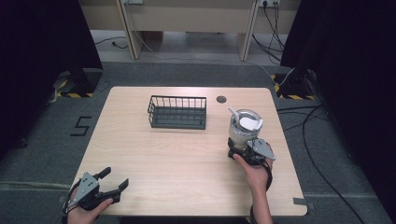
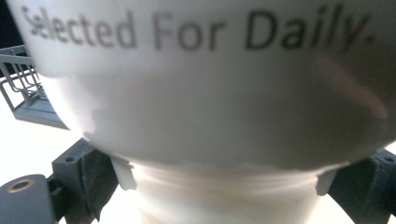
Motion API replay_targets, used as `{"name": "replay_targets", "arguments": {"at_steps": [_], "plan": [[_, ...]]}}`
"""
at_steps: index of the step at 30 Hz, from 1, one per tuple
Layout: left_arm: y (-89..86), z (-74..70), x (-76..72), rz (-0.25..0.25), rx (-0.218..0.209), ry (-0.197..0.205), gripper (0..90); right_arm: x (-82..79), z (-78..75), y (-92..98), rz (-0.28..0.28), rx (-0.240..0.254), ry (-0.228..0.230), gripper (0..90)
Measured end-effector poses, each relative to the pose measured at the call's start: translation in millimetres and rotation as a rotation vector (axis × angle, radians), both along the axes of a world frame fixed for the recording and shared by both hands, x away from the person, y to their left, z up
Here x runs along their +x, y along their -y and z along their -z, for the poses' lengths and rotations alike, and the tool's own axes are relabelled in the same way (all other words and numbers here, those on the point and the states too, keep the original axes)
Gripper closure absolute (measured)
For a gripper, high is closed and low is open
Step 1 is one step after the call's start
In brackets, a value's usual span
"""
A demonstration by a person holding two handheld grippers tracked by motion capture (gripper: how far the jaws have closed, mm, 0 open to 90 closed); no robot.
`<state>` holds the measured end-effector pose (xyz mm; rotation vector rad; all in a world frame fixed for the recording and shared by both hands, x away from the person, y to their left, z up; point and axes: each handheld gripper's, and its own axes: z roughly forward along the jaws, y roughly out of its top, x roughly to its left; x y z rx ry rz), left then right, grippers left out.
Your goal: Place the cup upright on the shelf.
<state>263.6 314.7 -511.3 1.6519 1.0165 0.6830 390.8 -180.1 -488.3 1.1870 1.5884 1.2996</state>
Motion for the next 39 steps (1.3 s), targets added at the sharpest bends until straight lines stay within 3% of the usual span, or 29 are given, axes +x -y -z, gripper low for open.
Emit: {"name": "replay_targets", "arguments": {"at_steps": [5, 16, 25, 39], "plan": [[0.1, -0.3, 0.2, 0.003, -0.001, 0.001, 15.2, -0.9, -0.5, -0.8, 0.01, -0.009, 0.006, 9.4], [0.2, 0.0, 0.6, -0.003, 0.004, 0.003, 15.4, -2.2, -4.4, 1.7, 0.031, 0.031, -0.021, 9.5], [0.2, 0.2, 0.6, -0.001, -0.004, -0.001, 15.4, -1.5, -9.1, -2.2, 0.011, 0.012, -0.026, 9.5], [-0.2, -0.1, 0.5, -0.004, -0.006, 0.001, 15.4, 5.7, -37.4, -10.0, -0.008, -0.006, 0.005, 9.5]]}}
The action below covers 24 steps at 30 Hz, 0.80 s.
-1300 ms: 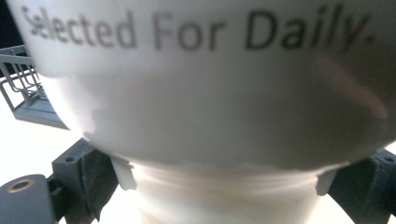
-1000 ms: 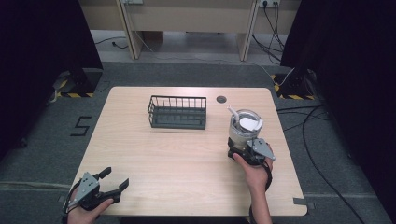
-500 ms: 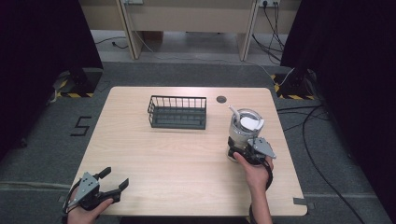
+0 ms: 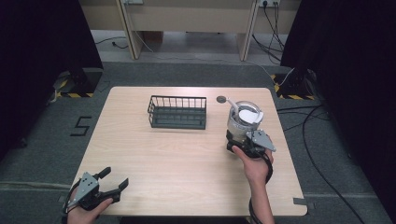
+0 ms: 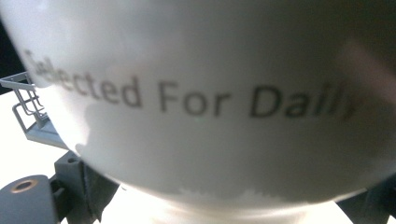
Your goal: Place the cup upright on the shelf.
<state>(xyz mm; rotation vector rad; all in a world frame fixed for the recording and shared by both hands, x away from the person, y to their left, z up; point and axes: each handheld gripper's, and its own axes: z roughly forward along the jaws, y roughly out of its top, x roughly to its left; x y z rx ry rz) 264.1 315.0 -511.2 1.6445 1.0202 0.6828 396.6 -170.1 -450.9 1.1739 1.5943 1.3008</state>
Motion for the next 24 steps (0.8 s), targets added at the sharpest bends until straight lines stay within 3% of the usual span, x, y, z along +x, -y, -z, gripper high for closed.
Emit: {"name": "replay_targets", "arguments": {"at_steps": [24], "plan": [[-2.9, 0.3, -2.0, -0.016, 0.004, -0.001, 15.5, 18.2, -25.8, -26.1, -0.053, -0.001, 0.018, 9.5]]}}
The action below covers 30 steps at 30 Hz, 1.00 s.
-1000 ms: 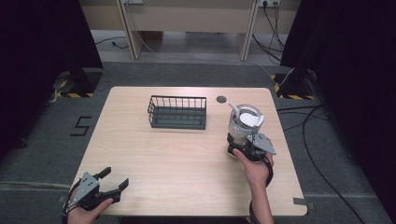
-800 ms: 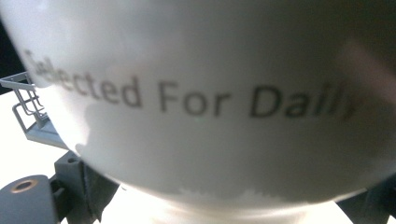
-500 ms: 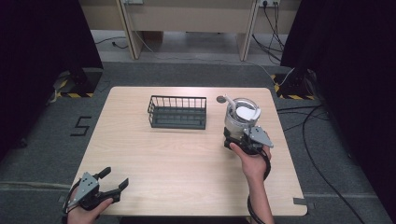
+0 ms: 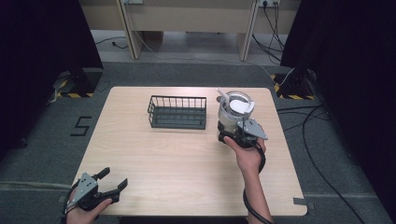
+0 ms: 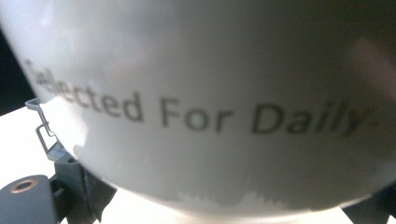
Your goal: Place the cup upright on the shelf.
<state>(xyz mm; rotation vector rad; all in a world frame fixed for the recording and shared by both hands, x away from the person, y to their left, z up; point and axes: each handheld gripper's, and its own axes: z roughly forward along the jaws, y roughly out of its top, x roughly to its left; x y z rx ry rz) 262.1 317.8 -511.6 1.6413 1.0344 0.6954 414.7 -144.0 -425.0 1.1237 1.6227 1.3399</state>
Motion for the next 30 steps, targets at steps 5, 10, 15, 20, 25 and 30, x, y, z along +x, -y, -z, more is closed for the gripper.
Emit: {"name": "replay_targets", "arguments": {"at_steps": [5, 10, 15, 20, 25, 30], "plan": [[-1.3, 0.2, -1.3, -0.007, -0.003, 0.001, 15.5, 5.5, -5.3, -7.8, -0.008, -0.001, 0.01, 9.5], [-3.7, 0.0, -4.2, -0.016, -0.002, 0.001, 15.5, 10.6, -10.0, -17.0, -0.025, -0.003, 0.015, 9.5], [-5.3, 0.3, -6.5, -0.023, -0.01, -0.002, 15.5, 15.0, -14.0, -24.7, -0.037, -0.003, 0.021, 9.5], [-7.2, 0.2, -9.0, -0.031, -0.009, -0.004, 15.5, 19.7, -17.6, -31.8, -0.048, -0.003, 0.028, 9.5], [-8.5, 0.3, -10.5, -0.037, -0.007, -0.003, 15.5, 23.3, -20.3, -37.8, -0.057, -0.001, 0.027, 9.5], [-9.8, 0.3, -11.8, -0.044, -0.009, -0.002, 15.5, 27.5, -23.9, -43.5, -0.063, -0.003, 0.029, 9.5]]}}
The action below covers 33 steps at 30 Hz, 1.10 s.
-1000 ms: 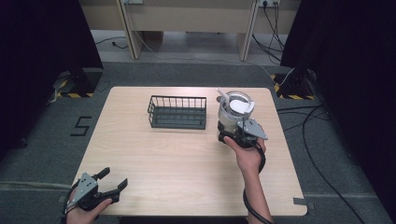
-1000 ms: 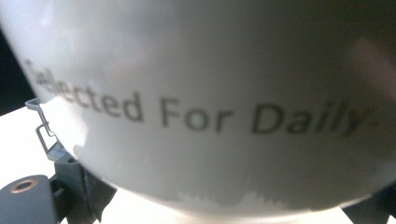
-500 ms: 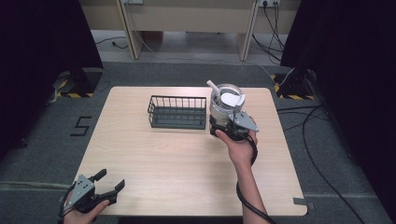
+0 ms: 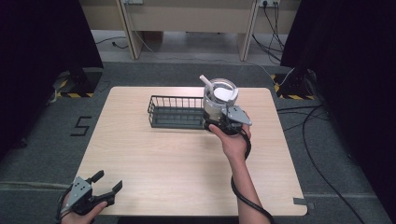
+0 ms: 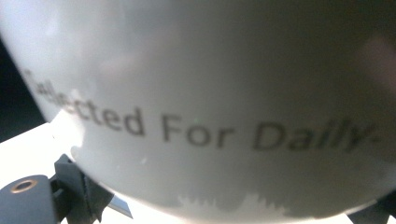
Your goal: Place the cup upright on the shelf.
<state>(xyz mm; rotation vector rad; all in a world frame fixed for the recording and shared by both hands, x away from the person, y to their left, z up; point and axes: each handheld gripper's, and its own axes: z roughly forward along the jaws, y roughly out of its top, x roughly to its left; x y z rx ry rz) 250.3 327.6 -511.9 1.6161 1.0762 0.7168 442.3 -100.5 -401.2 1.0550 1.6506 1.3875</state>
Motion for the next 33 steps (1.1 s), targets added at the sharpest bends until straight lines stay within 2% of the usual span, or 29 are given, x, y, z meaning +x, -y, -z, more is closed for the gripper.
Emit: {"name": "replay_targets", "arguments": {"at_steps": [33], "plan": [[-0.1, 0.7, 0.5, -0.004, -0.01, -0.003, 15.5, 29.7, -23.4, -35.5, -0.05, 0.002, 0.019, 9.5]]}}
